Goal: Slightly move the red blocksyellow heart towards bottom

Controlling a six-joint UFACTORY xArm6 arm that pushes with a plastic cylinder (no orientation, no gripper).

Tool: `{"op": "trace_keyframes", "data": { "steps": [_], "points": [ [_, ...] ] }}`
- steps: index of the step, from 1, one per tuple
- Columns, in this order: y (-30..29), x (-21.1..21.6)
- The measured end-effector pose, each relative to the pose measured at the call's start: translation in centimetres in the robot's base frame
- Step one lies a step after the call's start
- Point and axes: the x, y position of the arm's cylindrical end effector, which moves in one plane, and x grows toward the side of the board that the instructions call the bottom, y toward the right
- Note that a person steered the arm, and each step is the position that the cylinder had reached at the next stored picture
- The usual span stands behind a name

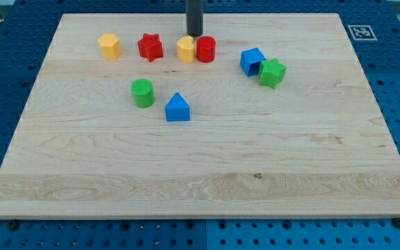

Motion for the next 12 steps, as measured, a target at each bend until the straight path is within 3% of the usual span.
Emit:
{"op": "trace_keyframes", "data": {
  "steps": [3,5,10,12],
  "points": [
    [-2.9,-0.2],
    [1.3,0.9],
    [0.0,3.6],
    [2.0,4.1]
  ]
}}
